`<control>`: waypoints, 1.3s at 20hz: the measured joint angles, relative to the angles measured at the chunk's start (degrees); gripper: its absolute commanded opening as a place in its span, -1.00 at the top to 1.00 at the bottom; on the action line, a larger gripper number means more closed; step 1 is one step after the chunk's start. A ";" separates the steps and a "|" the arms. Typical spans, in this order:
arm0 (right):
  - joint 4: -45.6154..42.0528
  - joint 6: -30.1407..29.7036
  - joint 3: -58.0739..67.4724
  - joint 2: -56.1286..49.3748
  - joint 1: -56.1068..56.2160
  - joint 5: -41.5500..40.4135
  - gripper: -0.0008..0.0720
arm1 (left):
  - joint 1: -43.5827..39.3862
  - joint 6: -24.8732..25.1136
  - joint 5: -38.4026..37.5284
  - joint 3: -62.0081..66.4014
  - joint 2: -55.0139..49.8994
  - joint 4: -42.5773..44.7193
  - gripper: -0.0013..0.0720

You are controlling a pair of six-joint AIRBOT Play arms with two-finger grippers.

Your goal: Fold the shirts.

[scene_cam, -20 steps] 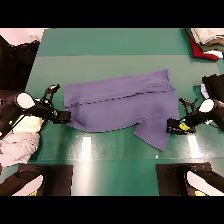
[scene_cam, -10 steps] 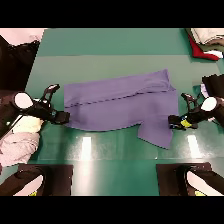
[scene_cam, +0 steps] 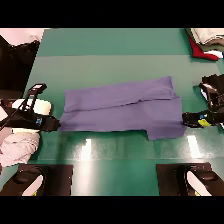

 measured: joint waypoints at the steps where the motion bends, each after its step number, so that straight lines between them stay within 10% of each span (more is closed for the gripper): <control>1: 0.00 0.02 0.44 -0.22 0.00 -1.14 0.94 | 0.00 -0.15 0.87 0.00 0.48 0.07 0.90; 26: 0.00 -1.05 49.24 -51.32 4.92 -16.41 0.93 | -0.02 -9.70 40.44 0.13 -17.29 12.41 0.90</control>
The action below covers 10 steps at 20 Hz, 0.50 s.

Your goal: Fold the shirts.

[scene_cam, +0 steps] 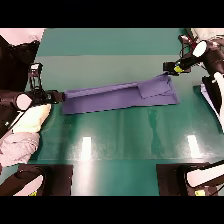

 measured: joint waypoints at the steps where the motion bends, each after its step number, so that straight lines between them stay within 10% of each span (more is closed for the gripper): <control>1: -0.02 0.00 0.31 -0.61 0.00 -0.46 0.92 | 0.00 -0.04 0.83 0.00 -0.33 0.00 0.90; 2: 0.00 0.00 0.52 -0.98 0.00 -1.07 0.79 | 0.00 -0.07 1.62 0.00 -0.61 0.00 0.89; 3: 0.00 0.00 0.70 -1.27 0.00 -1.57 0.11 | 0.00 -0.09 2.43 0.00 -0.79 0.02 0.74; 4: -0.28 0.00 0.83 -1.51 0.00 -2.27 -0.50 | 0.02 -0.09 3.06 0.02 -0.92 0.07 -0.15; 5: -0.35 -0.02 1.05 -1.68 -0.13 -2.40 -0.62 | 0.04 -0.24 3.72 0.02 -1.01 0.13 -0.62; 8: 0.17 -0.13 3.28 -1.88 -1.01 -1.84 -0.62 | 0.04 -0.81 4.59 0.57 -1.14 0.11 -0.61; 10: 0.44 -1.81 5.90 -1.95 -2.62 0.57 -0.62 | 0.04 -1.11 4.48 1.55 -1.18 0.09 -0.14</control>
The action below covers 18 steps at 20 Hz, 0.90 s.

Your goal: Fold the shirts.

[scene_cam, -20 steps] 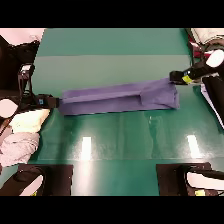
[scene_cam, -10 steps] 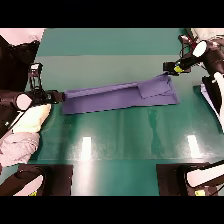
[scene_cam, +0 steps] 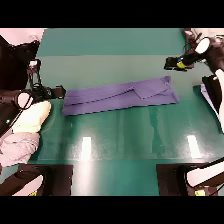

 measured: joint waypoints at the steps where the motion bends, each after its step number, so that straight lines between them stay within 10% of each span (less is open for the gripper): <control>1: 1.25 -1.22 1.14 -0.02 -1.11 1.75 -0.62 | 0.00 -0.09 -0.22 0.63 0.02 -0.04 0.29; 3: 5.62 -3.96 2.29 -0.07 -4.79 5.99 -0.62 | 0.00 -0.20 -1.22 1.77 0.00 -0.17 0.90; 18: 28.79 -19.91 -10.60 -6.45 -18.99 16.22 -0.82 | 0.00 -0.35 -13.09 3.02 0.00 -4.00 0.90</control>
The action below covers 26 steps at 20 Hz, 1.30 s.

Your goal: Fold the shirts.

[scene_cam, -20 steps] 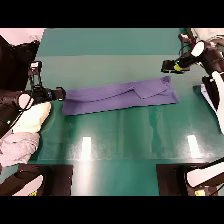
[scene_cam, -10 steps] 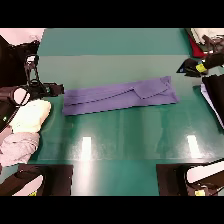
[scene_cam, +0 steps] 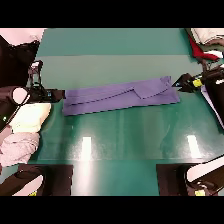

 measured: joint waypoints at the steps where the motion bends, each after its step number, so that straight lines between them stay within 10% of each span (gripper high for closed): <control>1: 0.26 -0.44 -0.13 -0.72 0.42 0.11 -0.82 | 0.00 0.00 -0.96 0.00 0.00 -0.33 0.90; 13: 7.32 -3.21 -0.37 -5.07 2.08 0.00 -0.81 | 0.00 0.04 -3.58 0.00 0.00 -1.55 0.90; 16: 9.99 -3.26 -0.39 -6.60 2.14 -0.07 -0.36 | -0.02 0.11 -3.69 0.00 0.00 -2.12 0.90; 20: 10.01 -4.13 -0.46 -7.61 2.19 -1.07 0.93 | -0.02 0.15 -3.78 0.00 0.00 -2.60 0.90; 26: 10.80 -5.79 2.49 -7.26 2.56 2.05 0.93 | -2.75 1.29 -3.87 2.38 -2.14 -6.43 0.90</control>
